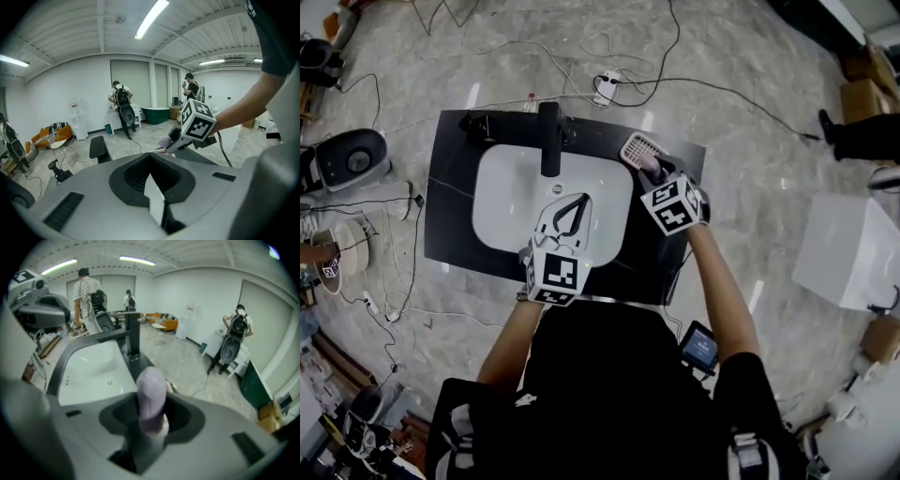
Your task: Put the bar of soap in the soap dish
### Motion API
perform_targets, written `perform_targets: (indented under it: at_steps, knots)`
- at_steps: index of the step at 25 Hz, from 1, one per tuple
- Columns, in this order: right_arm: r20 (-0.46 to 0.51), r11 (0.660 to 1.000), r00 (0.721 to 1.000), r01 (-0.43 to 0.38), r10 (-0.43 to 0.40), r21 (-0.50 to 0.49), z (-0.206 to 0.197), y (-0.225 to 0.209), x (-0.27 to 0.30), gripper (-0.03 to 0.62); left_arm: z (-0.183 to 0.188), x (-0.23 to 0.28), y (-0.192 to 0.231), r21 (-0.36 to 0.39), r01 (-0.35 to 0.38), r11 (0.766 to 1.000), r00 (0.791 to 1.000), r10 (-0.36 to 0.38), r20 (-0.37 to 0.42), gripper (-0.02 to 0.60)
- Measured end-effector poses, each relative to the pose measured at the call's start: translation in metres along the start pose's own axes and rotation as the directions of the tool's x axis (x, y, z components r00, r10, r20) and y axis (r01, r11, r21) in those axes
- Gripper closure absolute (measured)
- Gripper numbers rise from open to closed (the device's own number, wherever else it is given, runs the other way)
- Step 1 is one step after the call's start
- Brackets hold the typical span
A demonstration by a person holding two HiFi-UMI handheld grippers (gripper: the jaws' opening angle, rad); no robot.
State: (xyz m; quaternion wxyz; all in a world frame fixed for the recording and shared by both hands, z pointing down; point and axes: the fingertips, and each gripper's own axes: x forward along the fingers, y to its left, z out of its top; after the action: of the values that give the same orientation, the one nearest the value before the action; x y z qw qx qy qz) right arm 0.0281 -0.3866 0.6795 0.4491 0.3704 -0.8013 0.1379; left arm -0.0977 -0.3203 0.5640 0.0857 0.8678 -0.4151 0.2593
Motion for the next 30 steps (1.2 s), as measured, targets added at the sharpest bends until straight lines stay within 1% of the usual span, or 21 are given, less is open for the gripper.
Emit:
perform_targets:
  at_steps: [6,14,20,25,30]
  knots:
    - [-0.095,0.996,0.995,0.011,-0.019,-0.084,-0.004,-0.018,0.024,0.419,-0.007,0.000,0.000,-0.002,0.001,1.000,1.000,-0.001,-0.018,0.563]
    - [-0.186,0.988,0.980,0.042,-0.070,-0.150,-0.013,-0.029,0.046,0.419,-0.016,-0.003,-0.003,-0.009,0.007,1.000,1.000,-0.007,-0.030,0.563]
    - [-0.239,0.983,0.966,0.058,-0.099,-0.174,-0.021,-0.030,0.059,0.419,-0.021,-0.003,0.002,-0.017,-0.001,1.000,0.999,0.001,-0.037,0.563]
    - [-0.272,0.981,0.954,0.082,-0.128,-0.173,-0.029,-0.033,0.065,0.419,-0.020,-0.004,0.002,-0.016,-0.002,1.000,0.999,0.001,-0.037,0.563]
    - [-0.285,0.979,0.945,0.116,-0.160,-0.167,-0.033,-0.035,0.072,0.419,-0.022,-0.004,0.003,-0.019,-0.003,1.000,0.999,0.003,-0.036,0.563]
